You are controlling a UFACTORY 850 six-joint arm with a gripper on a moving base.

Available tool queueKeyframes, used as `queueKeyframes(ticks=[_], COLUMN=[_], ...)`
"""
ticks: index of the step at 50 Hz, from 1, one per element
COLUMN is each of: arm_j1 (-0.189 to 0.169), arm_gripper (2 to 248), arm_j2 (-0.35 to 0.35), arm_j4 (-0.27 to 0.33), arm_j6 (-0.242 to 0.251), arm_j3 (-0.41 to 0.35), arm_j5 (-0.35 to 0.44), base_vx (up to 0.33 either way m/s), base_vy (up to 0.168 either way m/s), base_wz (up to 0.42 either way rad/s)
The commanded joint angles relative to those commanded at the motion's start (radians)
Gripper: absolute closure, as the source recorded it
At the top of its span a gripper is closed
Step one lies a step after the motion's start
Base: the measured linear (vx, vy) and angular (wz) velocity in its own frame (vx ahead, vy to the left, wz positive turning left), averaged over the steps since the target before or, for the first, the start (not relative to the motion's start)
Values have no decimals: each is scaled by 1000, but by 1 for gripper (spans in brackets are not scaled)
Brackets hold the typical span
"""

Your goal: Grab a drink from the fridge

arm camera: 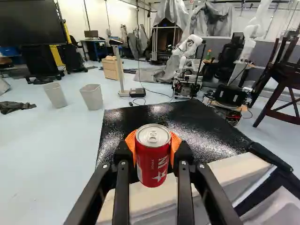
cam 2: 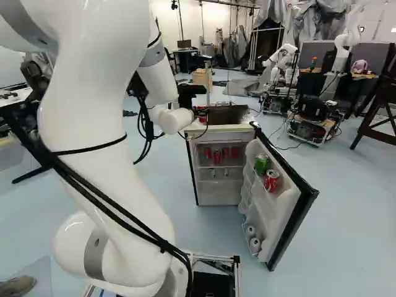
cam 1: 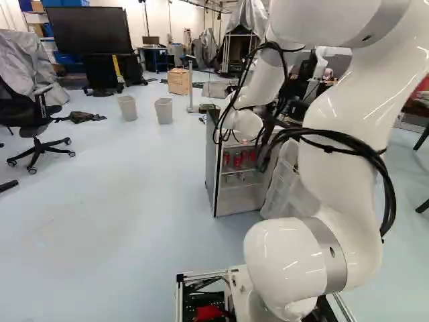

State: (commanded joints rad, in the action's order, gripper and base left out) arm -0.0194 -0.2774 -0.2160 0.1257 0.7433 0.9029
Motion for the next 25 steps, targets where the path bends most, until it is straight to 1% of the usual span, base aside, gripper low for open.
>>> queueKeyframes(ticks=[12,25], arm_j1=[19,23], arm_gripper=[156,156], arm_j2=[-73,-88], arm_j4=[0,0], arm_j6=[0,0], arm_j3=[59,72], arm_j5=[0,0], base_vx=[0,0], base_vy=[0,0], base_wz=[0,0])
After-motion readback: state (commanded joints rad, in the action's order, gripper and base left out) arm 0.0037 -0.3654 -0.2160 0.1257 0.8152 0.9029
